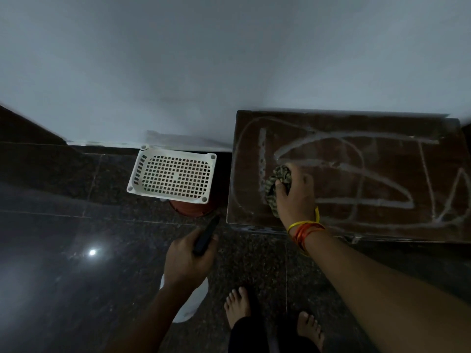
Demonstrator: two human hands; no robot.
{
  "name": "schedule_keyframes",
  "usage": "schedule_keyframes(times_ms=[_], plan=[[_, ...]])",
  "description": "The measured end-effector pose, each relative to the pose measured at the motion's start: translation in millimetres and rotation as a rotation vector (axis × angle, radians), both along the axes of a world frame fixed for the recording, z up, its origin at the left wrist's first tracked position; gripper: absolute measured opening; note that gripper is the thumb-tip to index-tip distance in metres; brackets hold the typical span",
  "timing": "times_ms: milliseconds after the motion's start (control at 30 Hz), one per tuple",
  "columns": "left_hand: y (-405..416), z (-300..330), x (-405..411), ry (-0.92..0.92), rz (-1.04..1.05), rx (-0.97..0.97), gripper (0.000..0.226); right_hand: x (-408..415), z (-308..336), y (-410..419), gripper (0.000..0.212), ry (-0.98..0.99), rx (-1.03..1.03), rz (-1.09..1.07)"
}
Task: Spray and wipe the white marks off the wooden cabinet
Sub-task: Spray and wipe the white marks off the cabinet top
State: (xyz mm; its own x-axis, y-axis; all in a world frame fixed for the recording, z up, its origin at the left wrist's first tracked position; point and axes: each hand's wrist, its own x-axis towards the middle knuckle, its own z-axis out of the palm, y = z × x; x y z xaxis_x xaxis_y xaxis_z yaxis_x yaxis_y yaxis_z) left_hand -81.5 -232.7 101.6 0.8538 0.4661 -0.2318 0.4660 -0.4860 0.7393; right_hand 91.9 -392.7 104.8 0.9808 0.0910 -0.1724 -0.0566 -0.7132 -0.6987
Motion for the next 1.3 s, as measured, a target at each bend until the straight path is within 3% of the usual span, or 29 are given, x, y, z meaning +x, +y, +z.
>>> schedule_keyframes(times_ms=[267,500,667,867,1300], plan=[[16.6,-8.8,57.9,-0.074,0.199,-0.093,0.040,-16.4,-29.0,34.7,0.045,-0.069,-0.135,0.046],[28.2,5.2,118.1,-0.160,0.163,-0.084,0.039,-15.9,-36.5,39.7,0.044,-0.105,-0.232,-0.037],[38.2,-0.1,135.2,-0.195,0.231,-0.103,0.039,-51.4,-53.2,43.0,0.050,-0.054,-0.409,0.244],[48.6,-20.4,132.5,-0.160,0.186,-0.119,0.039,-44.6,-72.3,62.4,0.056,-0.110,-0.603,0.272],[58.5,-29.2,141.8,-0.113,0.288,-0.192,0.027,10.1,-84.9,87.2,0.058,-0.148,-0.534,0.285]])
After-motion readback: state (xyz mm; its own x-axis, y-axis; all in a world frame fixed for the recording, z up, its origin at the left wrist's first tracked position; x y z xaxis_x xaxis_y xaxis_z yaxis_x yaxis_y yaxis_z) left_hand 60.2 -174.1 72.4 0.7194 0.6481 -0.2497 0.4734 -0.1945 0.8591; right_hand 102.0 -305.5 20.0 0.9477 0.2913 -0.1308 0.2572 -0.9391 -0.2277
